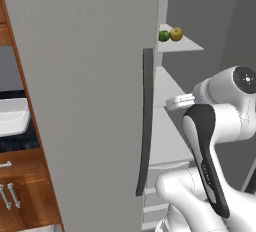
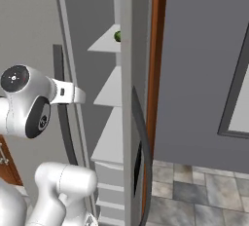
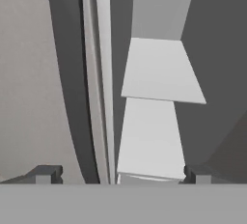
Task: Take the squash and avocado out of the freezer and place them in the tupperware container on the counter. Then put the tupperware containing the vegetables back in the freezer.
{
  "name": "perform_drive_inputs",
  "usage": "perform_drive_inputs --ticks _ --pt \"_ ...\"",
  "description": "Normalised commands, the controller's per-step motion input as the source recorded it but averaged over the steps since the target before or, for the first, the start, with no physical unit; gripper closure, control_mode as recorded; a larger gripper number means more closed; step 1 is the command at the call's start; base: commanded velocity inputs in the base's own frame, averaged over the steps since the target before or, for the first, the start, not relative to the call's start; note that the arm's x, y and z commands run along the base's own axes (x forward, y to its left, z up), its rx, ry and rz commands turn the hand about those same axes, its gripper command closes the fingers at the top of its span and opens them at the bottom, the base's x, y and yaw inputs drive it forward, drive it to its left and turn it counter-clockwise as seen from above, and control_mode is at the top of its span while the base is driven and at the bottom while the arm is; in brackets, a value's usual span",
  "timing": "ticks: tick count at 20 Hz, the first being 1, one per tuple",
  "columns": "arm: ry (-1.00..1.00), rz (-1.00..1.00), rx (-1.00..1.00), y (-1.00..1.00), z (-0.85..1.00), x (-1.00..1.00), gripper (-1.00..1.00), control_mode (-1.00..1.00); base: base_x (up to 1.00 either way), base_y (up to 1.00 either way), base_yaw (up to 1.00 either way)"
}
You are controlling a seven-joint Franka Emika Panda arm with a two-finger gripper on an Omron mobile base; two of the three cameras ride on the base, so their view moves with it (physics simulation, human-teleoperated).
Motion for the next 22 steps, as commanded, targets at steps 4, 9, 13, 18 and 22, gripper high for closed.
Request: perform_drive_inputs --ticks 4,9,13,18,22 --pt "0.0 0.0 0.0 0.0 0.0 0.0 -1.0 1.0 0.72 -0.19 0.0" --pt "0.0 0.0 0.03 -0.07 0.07 0.33 -1.0 -1.0 0.31 -0.04 0.0" --pt "-0.08 -0.03 0.03 -0.13 0.22 0.1 -1.0 -1.0 0.0 0.0 0.0" --pt "-0.18 -0.07 0.0 -0.22 0.27 0.03 -1.0 -1.0 0.0 0.0 0.0" --pt "-0.19 -0.11 0.0 -0.28 0.27 0.09 -1.0 -1.0 0.0 0.0 0.0"
